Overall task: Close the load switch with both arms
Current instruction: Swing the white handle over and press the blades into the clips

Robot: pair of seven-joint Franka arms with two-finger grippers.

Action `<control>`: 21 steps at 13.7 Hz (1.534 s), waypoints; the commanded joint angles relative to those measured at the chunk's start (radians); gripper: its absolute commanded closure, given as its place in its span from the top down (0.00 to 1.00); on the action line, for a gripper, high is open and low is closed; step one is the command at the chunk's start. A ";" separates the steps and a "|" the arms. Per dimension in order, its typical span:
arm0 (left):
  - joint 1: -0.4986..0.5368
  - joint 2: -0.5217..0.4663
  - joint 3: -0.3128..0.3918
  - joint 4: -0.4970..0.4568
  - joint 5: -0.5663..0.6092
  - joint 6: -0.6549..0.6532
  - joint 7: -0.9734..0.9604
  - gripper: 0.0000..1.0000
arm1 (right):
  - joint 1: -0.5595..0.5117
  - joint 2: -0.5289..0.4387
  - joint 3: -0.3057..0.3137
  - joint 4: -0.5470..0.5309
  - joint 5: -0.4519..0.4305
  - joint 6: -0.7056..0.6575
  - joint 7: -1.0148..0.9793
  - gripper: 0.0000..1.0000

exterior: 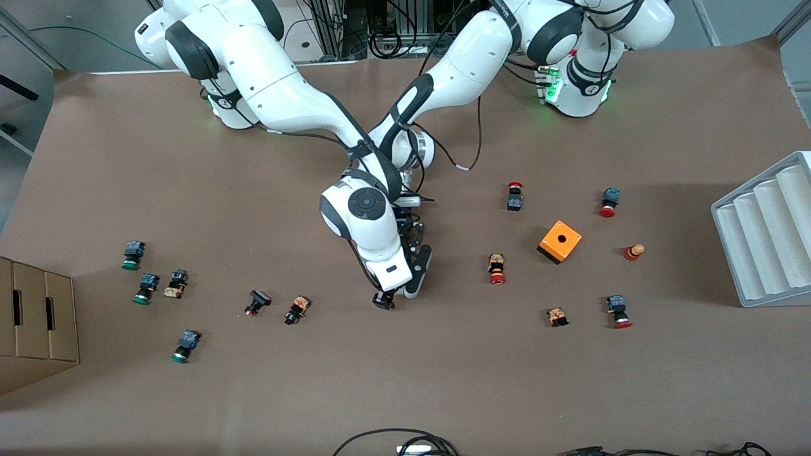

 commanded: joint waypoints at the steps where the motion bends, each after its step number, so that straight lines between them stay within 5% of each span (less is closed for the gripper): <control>1: -0.008 0.014 0.009 0.018 0.017 -0.004 -0.020 0.58 | -0.011 0.039 0.002 0.033 -0.032 0.022 0.002 0.59; 11: -0.008 0.014 0.009 0.019 0.017 -0.004 -0.020 0.58 | -0.011 0.032 0.002 0.033 -0.030 0.022 0.009 0.61; 13: -0.008 0.014 0.010 0.019 0.017 -0.004 -0.020 0.58 | -0.010 0.019 0.004 0.032 -0.014 0.017 0.019 0.84; 16: -0.008 0.014 0.009 0.019 0.017 -0.004 -0.020 0.58 | -0.008 -0.015 0.004 0.030 0.017 0.008 0.021 1.00; 21: -0.008 0.013 0.009 0.019 0.017 -0.004 -0.020 0.58 | -0.007 -0.064 0.004 0.025 0.023 -0.038 0.024 1.00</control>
